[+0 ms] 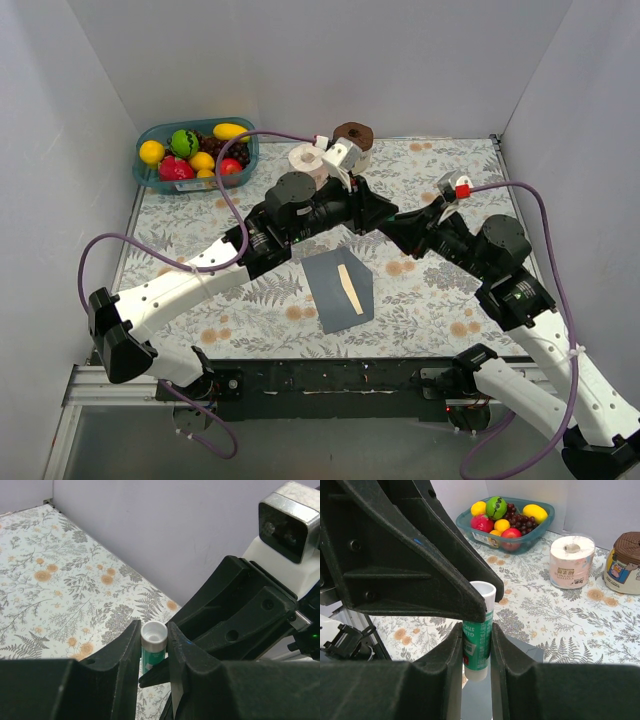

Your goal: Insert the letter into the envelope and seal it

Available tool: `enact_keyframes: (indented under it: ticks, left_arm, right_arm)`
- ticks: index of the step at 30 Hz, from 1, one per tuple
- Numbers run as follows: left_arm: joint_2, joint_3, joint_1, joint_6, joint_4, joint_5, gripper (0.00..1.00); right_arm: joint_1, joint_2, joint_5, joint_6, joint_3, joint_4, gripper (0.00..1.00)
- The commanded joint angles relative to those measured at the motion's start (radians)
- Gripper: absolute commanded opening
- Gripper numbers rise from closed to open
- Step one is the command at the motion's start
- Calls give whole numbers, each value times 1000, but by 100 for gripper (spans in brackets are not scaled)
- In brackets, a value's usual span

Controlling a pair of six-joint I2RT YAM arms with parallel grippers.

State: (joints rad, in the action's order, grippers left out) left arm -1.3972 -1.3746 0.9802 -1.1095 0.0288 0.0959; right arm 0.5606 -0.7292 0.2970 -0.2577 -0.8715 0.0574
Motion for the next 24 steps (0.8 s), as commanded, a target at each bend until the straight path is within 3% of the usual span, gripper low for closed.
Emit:
enact_keyframes:
  ticks: [1,8,16,17,18,19,20,22,24]
  left_arm:
    - [32,-6,-2,66,-23,151,0]
    - [46,-20,-5,129,-79,496,0]
    - [52,-44,-25,134,-101,795,0]
    - [52,-44,-28,131,-102,800,6]
    - [55,-43,-29,132,-105,782,22]
    - [63,-38,-32,129,-109,763,58]
    - [67,-32,-35,131,-110,742,69]
    - [84,-20,-38,125,-118,656,81]
    - [102,17,-46,97,-150,576,84]
  right_arm:
    - [2,37,145,18,-37,-128,1]
    - [5,82,413,-3,12,-293,1]
    - [5,99,576,-46,11,-393,1]
    - [4,97,564,-46,9,-393,1]
    - [5,96,544,-37,6,-377,1]
    - [4,97,519,-29,2,-360,1]
    - [5,96,457,-17,-1,-341,1]
    - [4,83,384,3,-18,-277,1]
    - [4,73,245,11,-33,-223,1]
